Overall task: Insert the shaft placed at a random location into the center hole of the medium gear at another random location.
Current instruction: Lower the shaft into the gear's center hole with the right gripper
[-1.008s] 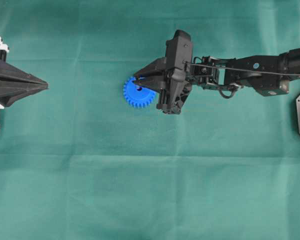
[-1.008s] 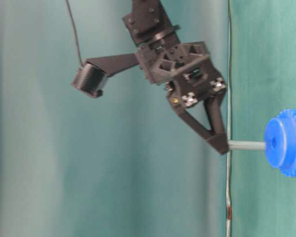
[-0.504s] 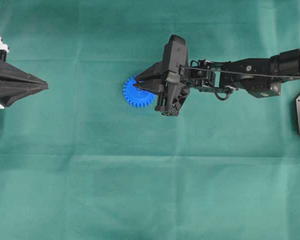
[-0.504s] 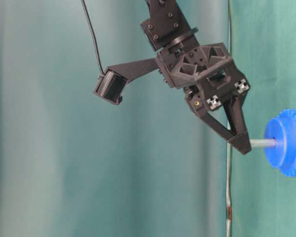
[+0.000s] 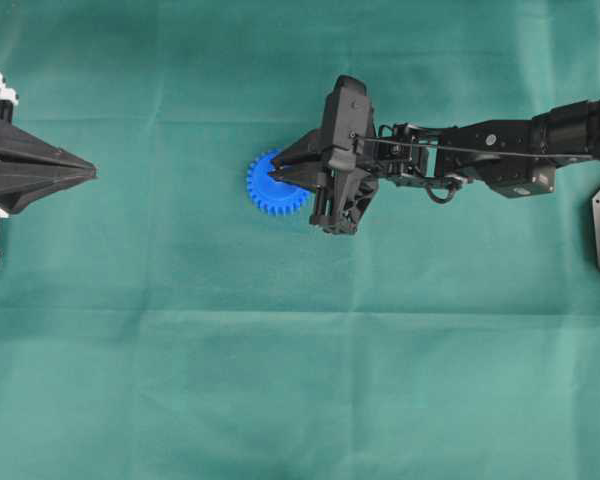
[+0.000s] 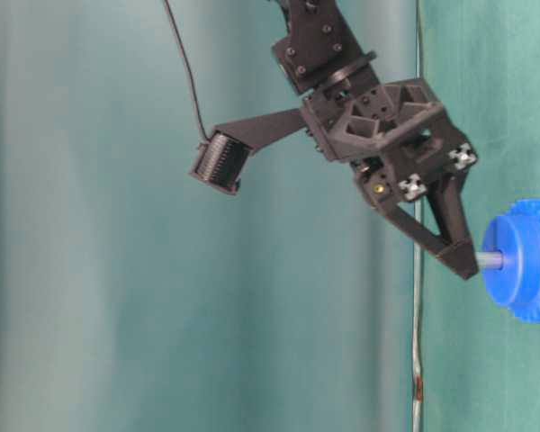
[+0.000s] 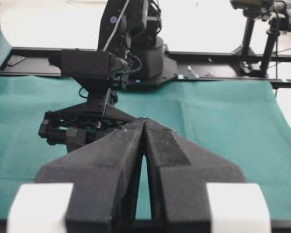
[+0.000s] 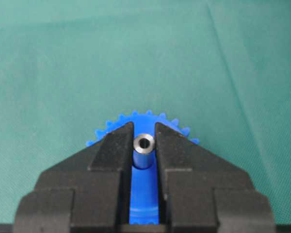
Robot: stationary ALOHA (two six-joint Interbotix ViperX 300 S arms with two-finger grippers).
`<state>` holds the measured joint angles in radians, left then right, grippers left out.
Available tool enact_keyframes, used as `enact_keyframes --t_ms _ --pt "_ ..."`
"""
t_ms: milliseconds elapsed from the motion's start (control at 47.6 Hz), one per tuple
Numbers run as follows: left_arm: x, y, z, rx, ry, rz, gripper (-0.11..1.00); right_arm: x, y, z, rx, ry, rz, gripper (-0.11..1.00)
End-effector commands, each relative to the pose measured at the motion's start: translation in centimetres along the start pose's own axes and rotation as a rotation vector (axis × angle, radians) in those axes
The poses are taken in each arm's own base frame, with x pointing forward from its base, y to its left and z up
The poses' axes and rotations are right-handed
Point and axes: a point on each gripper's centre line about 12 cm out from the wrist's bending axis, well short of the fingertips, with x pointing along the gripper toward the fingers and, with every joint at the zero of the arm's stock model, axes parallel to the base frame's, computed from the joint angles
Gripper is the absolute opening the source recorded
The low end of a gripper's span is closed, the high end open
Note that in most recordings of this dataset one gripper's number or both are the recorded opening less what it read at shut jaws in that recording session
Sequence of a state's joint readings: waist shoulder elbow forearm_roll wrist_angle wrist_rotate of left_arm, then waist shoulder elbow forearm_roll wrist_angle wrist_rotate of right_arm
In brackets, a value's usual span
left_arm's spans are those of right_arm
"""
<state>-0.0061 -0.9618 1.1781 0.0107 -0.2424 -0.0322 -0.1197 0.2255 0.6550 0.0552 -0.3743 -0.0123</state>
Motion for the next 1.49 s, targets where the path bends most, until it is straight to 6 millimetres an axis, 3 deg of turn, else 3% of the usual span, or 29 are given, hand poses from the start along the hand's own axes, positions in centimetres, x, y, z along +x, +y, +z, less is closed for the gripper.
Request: enact_keyframes --t_ms 0,1176,1281,1407,1470 --pt "0.27 -0.05 0.78 0.000 -0.018 -0.002 0.00 0.01 0.15 1.19 0.011 -0.044 0.003 0.13" --pt "0.27 -0.05 0.72 0.001 -0.014 -0.002 0.00 0.49 0.13 0.48 0.011 -0.031 0.001 0.14" --pt "0.27 -0.05 0.70 0.001 -0.012 -0.002 0.00 0.49 0.32 0.49 0.008 -0.032 0.006 0.35" --pt "0.27 -0.05 0.67 0.003 -0.009 -0.002 0.00 0.48 0.52 0.57 0.006 -0.040 0.010 0.74" --pt "0.27 -0.05 0.67 0.003 -0.009 -0.002 0.00 0.45 0.59 0.65 0.006 -0.043 0.011 0.83"
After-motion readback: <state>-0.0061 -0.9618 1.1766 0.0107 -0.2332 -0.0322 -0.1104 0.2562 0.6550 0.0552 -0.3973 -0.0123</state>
